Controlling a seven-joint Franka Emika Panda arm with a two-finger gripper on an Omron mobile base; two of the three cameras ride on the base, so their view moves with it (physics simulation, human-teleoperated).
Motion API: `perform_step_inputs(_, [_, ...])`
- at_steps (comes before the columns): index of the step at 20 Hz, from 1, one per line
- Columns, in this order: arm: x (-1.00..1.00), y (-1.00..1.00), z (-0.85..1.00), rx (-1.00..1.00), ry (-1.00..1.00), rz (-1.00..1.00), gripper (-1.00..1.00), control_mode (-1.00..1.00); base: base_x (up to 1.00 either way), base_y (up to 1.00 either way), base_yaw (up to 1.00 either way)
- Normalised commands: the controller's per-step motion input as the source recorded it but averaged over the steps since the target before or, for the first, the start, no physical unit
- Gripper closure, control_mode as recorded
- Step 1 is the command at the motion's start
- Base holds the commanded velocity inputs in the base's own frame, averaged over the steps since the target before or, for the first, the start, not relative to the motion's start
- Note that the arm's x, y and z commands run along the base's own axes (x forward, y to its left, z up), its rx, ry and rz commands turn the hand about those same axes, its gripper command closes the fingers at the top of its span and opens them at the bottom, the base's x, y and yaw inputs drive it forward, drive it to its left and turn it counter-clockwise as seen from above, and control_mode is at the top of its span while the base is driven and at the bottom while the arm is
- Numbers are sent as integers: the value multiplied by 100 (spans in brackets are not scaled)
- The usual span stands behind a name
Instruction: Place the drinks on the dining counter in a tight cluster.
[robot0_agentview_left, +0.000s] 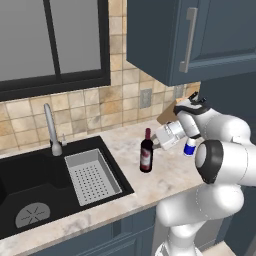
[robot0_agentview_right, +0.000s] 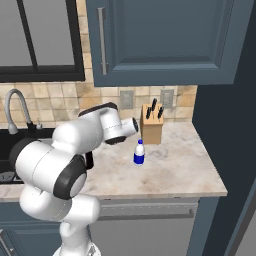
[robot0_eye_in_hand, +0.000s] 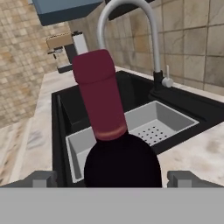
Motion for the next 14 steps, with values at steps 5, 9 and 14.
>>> perform_step_inputs(5, [0, 6, 0, 0, 0, 0, -100, -100, 0, 0, 0])
perform_step_inputs(9, [0, 6, 0, 0, 0, 0, -100, -100, 0, 0, 0])
perform_step_inputs(14, [0, 14, -5, 0, 0, 0, -100, -100, 0, 0, 0])
